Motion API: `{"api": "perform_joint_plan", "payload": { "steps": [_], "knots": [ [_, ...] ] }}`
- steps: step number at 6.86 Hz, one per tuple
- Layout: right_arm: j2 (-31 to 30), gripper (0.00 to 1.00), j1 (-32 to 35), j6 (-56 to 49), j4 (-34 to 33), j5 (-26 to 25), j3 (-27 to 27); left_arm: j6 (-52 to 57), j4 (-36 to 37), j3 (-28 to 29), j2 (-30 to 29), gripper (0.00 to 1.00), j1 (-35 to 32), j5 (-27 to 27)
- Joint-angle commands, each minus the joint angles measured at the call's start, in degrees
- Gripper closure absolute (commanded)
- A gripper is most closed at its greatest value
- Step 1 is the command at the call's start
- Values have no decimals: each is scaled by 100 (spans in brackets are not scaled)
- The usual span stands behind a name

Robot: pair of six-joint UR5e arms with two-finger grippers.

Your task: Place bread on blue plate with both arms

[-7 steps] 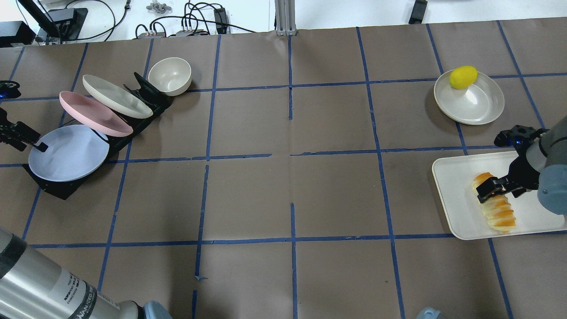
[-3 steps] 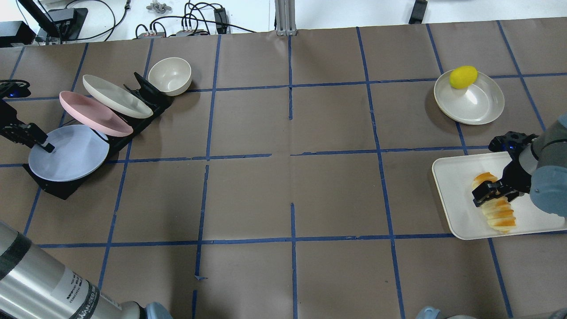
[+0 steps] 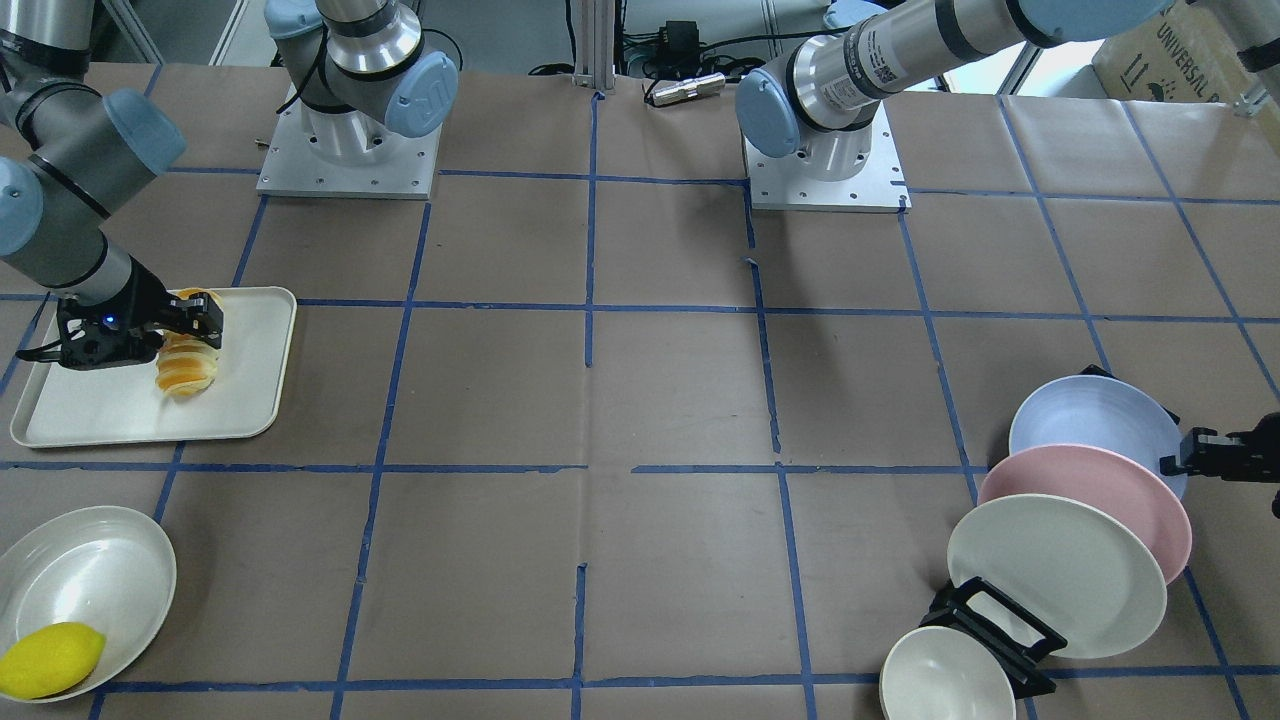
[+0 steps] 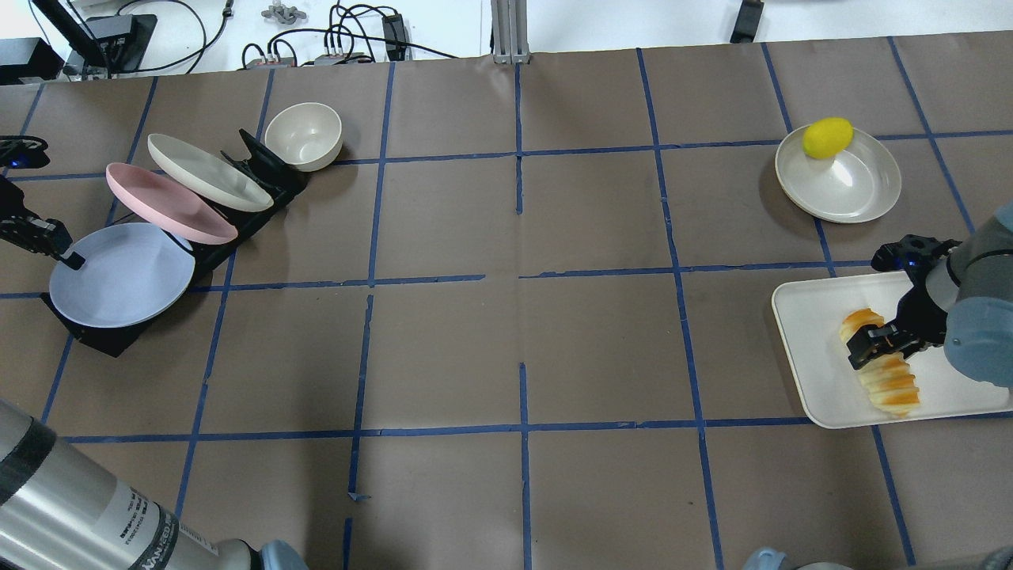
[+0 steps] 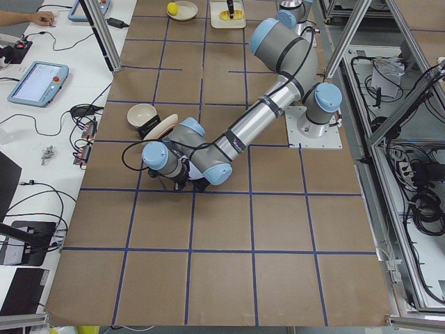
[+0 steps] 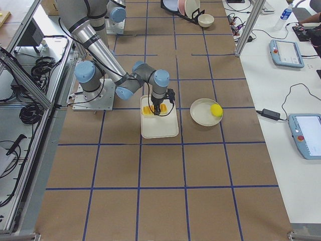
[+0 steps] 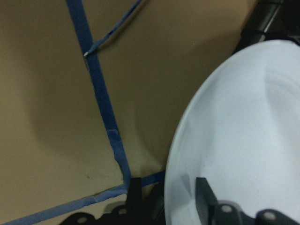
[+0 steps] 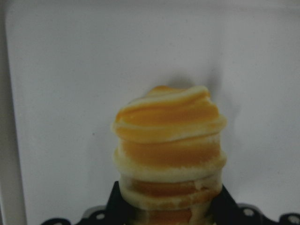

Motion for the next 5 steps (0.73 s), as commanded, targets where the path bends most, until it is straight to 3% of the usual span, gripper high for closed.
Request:
{"api": "perform_joint_plan", "payload": {
  "steps": [1,3,5],
  "knots": [
    [-22,91,-29,-108,-7,-6,-4,13,-341,-101,416,89,-2,27],
    [-179,92,-21,-118,-7,-15,-12,-13,-790,-303,1032,89,-2,106],
    [-1028,91,-21,-74,237,11,-21,-118,-889,-863,1672,89,-11,228]
  ]
}}
